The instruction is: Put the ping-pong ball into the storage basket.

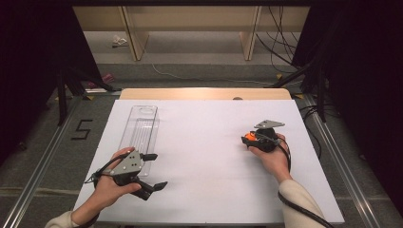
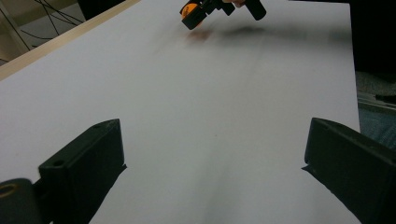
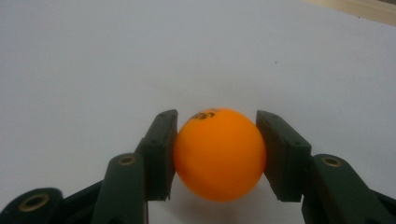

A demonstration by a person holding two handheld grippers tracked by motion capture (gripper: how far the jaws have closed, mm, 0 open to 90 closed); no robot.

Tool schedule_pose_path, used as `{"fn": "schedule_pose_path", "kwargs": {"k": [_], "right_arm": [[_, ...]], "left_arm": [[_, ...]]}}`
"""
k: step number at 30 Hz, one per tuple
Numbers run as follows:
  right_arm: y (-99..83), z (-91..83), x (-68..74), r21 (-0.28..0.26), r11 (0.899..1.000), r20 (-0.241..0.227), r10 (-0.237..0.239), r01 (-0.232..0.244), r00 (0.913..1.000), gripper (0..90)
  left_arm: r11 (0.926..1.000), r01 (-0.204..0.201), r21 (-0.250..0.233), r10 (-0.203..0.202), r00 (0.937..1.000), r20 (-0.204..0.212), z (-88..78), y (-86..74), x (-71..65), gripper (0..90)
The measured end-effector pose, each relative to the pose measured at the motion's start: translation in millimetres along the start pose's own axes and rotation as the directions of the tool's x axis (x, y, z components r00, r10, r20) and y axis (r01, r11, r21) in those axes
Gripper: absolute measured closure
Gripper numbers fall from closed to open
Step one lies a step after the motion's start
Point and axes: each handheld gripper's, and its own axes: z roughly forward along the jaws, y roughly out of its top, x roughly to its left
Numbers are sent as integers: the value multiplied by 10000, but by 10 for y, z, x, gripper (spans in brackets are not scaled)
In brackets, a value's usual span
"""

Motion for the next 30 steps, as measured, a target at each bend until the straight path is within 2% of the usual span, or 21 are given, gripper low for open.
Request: {"fn": "schedule_pose_path", "kwargs": {"k": [9,30], "right_arm": [[12,-28,12,-101,9999,25,60,-60,10000,514],[109,-100,126,-591,9980,-174,-221,210,9996,514]], "left_arm": [[10000,-13,-7,13,10000,9,-7,-2,-3,45],[10000,-39,-1,39,10000,-11,-11,-1,-11,45]]}}
